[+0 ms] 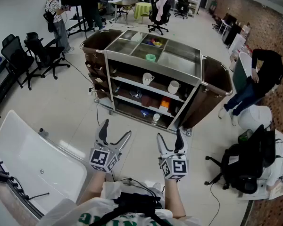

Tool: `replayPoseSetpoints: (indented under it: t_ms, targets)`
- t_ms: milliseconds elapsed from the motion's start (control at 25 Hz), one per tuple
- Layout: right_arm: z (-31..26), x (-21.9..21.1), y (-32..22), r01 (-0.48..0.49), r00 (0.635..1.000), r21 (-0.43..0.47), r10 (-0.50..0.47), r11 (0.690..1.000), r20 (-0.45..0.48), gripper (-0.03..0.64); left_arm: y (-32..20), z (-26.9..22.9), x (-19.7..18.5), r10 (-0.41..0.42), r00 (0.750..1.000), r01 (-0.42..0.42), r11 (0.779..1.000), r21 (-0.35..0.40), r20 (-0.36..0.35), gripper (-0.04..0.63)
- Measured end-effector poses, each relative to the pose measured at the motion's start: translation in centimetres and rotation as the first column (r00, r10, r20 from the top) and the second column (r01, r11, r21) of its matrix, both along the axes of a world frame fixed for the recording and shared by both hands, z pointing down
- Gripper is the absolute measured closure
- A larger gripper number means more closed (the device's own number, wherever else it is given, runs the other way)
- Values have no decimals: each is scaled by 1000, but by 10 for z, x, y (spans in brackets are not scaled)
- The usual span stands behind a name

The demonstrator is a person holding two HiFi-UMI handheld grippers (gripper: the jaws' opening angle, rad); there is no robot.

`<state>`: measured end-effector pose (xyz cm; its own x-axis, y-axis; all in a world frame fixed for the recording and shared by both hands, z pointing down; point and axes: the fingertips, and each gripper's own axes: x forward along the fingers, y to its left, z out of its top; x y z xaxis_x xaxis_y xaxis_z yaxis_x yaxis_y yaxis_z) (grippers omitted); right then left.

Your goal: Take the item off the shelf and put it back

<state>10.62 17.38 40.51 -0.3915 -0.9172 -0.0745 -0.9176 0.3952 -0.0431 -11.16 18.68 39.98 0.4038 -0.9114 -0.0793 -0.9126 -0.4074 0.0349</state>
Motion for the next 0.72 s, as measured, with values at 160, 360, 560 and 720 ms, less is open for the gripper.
replayPoseSetpoints:
  t_ms: [160,360,560,720]
  targets:
    - [4,-27,1,-6,1000,-8,6,1000,-15,230,-2,2,-17,33,999,-33,999,7,-13,160]
    - [13,-37,7,-17,998,-42,15,999,-60,231,-11,18,-27,47,998,-47,999,-1,-30,160]
    - [25,-22,-9,-45,998,-76,42,996,-45,231,-30,29,-25,41,998,-43,998,-34,-51,160]
    - [32,-12,-41,-21,1000,-83,19,996,-20,230,-52,32,-18,14,999,-15,999,-38,-33,160]
